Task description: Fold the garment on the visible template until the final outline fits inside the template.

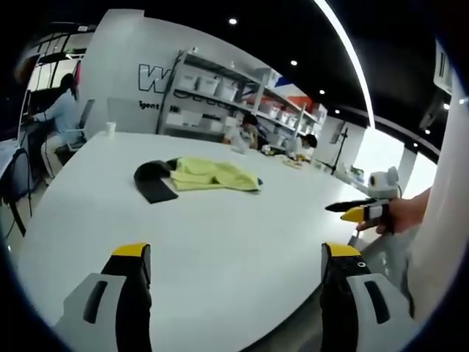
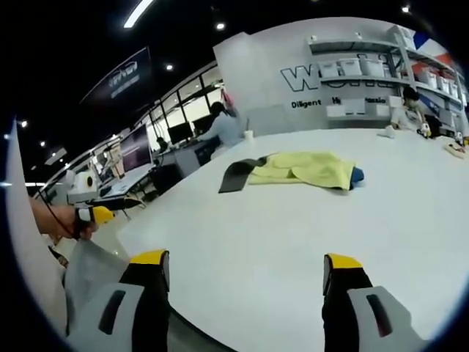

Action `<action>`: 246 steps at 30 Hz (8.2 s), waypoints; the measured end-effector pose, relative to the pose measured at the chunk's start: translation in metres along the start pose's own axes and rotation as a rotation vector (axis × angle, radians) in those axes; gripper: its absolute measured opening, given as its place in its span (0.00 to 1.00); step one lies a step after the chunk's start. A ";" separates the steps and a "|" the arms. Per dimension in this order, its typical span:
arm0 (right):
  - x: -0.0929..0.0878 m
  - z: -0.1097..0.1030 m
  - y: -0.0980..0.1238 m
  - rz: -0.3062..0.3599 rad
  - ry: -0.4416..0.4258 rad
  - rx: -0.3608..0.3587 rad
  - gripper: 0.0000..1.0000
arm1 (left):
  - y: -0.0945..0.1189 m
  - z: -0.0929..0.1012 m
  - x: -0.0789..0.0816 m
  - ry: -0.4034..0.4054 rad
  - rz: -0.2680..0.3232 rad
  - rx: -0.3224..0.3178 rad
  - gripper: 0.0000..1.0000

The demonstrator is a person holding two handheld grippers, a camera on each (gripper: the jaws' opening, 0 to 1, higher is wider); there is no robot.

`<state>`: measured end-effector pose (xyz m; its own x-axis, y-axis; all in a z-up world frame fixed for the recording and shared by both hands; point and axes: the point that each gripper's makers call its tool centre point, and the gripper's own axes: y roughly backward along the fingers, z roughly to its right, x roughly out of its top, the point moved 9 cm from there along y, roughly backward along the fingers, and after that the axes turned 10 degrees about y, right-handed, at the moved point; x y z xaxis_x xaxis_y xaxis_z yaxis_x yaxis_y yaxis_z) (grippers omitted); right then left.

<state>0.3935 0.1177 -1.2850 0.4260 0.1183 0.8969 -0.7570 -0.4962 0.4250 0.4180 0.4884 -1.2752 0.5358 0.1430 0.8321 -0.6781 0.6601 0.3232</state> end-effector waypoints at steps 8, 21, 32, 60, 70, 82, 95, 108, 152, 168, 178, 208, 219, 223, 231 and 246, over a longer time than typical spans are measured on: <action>0.003 0.006 -0.003 0.007 -0.019 0.002 0.78 | -0.006 0.004 0.006 -0.007 -0.003 -0.010 0.95; 0.013 0.021 -0.018 0.014 -0.024 0.003 0.72 | -0.026 0.010 0.017 -0.012 -0.006 -0.045 0.95; 0.021 0.039 -0.034 0.003 -0.014 0.001 0.69 | -0.036 0.007 0.020 -0.008 -0.021 -0.057 0.94; 0.047 0.120 -0.112 -0.019 -0.059 -0.050 0.54 | -0.092 -0.005 0.042 -0.017 -0.063 -0.104 0.92; 0.051 0.151 -0.143 -0.029 -0.075 -0.092 0.51 | -0.116 -0.008 0.051 -0.020 -0.074 -0.124 0.91; 0.045 0.187 -0.169 -0.039 -0.133 -0.155 0.43 | -0.143 -0.022 0.065 -0.031 -0.077 -0.129 0.90; 0.039 0.215 -0.190 -0.069 -0.162 -0.165 0.29 | -0.162 -0.029 0.070 -0.037 -0.084 -0.130 0.90; 0.031 0.234 -0.202 -0.093 -0.241 -0.172 0.20 | -0.169 -0.035 0.067 -0.032 -0.101 -0.122 0.89; 0.064 0.216 -0.183 0.031 -0.193 -0.066 0.00 | -0.285 -0.101 0.097 0.103 -0.140 -0.051 0.71; 0.073 0.218 -0.181 0.048 -0.166 -0.052 0.00 | -0.335 -0.136 0.120 0.190 -0.168 0.019 0.52; 0.069 0.228 -0.178 0.049 -0.170 -0.052 0.00 | -0.348 -0.146 0.117 0.246 -0.210 0.070 0.41; 0.063 0.235 -0.174 0.046 -0.174 -0.057 0.00 | -0.350 -0.160 0.122 0.284 -0.256 0.156 0.01; 0.077 0.233 -0.160 0.079 -0.171 -0.065 0.00 | -0.317 -0.130 0.149 0.284 -0.236 0.107 0.00; 0.087 0.229 -0.148 0.097 -0.163 -0.065 0.00 | -0.303 -0.117 0.157 0.289 -0.233 0.083 0.00; 0.105 0.217 -0.121 0.132 -0.134 -0.057 0.00 | -0.270 -0.085 0.174 0.291 -0.212 0.029 0.00; 0.121 0.193 -0.073 0.134 -0.068 -0.033 0.00 | -0.204 -0.052 0.176 0.304 -0.184 -0.003 0.00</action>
<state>0.5958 0.0024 -1.2316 0.3517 -0.0067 0.9361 -0.8247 -0.4753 0.3065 0.6768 0.4177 -1.2176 0.7743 0.2343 0.5878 -0.5552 0.6972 0.4534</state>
